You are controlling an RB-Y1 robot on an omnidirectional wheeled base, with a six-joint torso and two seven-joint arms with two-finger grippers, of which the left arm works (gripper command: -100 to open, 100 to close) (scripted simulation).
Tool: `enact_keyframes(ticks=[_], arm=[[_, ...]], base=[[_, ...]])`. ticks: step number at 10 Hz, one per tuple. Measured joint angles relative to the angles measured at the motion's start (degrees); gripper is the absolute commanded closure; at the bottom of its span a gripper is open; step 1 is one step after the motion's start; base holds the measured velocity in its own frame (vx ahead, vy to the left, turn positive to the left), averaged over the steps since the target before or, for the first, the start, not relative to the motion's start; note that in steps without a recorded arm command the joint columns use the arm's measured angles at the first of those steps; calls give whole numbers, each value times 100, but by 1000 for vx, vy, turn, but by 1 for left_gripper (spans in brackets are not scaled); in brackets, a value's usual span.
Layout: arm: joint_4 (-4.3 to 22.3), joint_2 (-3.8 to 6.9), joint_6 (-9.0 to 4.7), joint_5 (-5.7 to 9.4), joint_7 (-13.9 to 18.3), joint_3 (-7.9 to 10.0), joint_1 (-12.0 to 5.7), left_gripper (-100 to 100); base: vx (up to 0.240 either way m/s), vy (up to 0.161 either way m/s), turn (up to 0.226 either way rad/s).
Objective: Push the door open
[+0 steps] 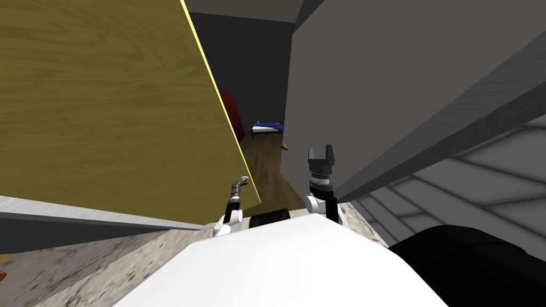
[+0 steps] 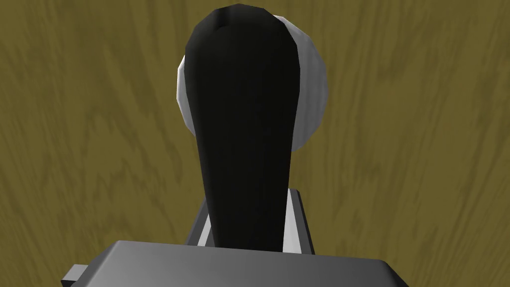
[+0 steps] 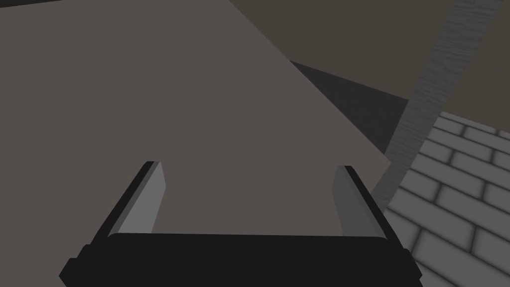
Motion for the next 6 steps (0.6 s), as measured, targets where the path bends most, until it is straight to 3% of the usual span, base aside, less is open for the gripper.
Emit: enact_keyframes(ticks=[1, 3, 5, 6], arm=[[231, 24, -107, 43, -17, 80, -110, 100], [206, 37, -118, 68, -45, 137, -117, 100], [-39, -1, 15, 91, -99, 185, 16, 100], [-323, -20, 163, 107, -128, 215, 208, 100]], base=[[157, -52, 34], [28, 8, -13], [128, -52, 86], [113, -50, 71]])
